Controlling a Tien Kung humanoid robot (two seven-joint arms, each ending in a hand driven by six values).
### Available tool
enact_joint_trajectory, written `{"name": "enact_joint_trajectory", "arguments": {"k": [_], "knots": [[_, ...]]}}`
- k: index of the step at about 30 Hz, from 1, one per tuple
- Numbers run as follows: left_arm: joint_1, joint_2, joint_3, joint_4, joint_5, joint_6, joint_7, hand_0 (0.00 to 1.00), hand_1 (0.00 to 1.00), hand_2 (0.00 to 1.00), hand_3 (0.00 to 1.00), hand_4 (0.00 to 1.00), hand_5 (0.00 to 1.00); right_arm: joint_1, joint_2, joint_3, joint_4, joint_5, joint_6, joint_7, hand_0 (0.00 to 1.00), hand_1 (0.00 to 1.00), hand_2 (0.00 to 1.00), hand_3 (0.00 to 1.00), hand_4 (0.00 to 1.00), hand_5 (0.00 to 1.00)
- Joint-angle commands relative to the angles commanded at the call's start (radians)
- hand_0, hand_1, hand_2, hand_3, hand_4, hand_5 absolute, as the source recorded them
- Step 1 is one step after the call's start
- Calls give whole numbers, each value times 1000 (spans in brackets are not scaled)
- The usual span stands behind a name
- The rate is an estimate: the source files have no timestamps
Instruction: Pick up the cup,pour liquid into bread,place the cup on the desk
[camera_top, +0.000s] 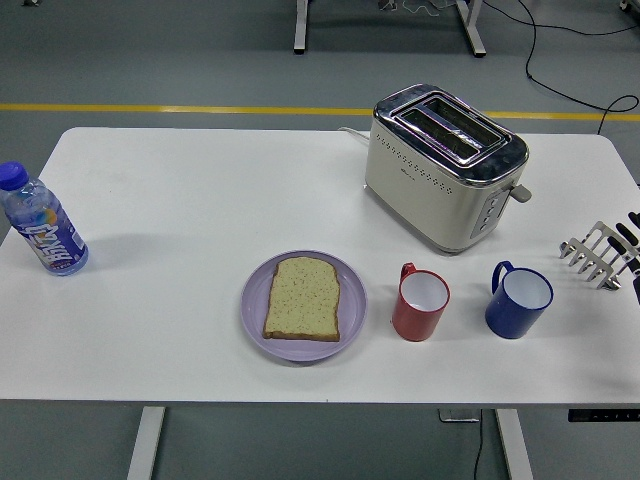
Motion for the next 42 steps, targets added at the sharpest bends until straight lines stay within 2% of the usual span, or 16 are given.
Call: {"name": "enact_joint_trajectory", "arguments": {"k": [4,5,10,11,16,17,21,27,34,42], "knots": [[0,0,-1,0,1,0,0,690,756,773,611,396,998,-6,-3,-9,-3,-62,-15,19,841,765,821,881,857,293],[1,0,-1,0,2,0,1,690,756,773,611,396,998,-8,-4,-13,-4,-80,-20,27,888,809,871,965,913,309],[1,0,-1,0,4,-1,1,690,756,773,611,396,998,-20,-9,-34,-10,-160,-30,55,888,809,871,965,913,309],[1,0,0,0,3,-1,1,690,756,773,611,396,998,-23,-9,-37,-11,-179,-30,62,939,841,920,998,962,312],[-1,0,-3,0,6,-1,2,690,756,773,611,396,998,-33,-12,-59,-16,-284,-32,95,939,841,920,998,962,312],[-1,0,-3,0,6,0,2,690,756,773,611,396,998,-36,-13,-65,-17,-313,-36,105,977,896,958,998,998,312],[-1,0,-8,0,13,1,4,690,756,773,611,396,998,-46,-17,-97,-20,-409,-54,135,977,896,958,998,998,312],[-1,0,-16,0,27,2,8,690,756,773,611,396,998,-57,-17,-141,-15,-399,-58,157,997,917,973,998,998,293],[0,1,-22,-1,37,3,11,690,756,773,611,396,998,-77,-26,-191,20,-394,-65,167,998,916,974,998,998,286],[-2,3,-14,-1,27,0,7,690,756,773,611,396,998,-86,-22,-239,7,-418,-85,188,998,904,971,998,998,294]]}}
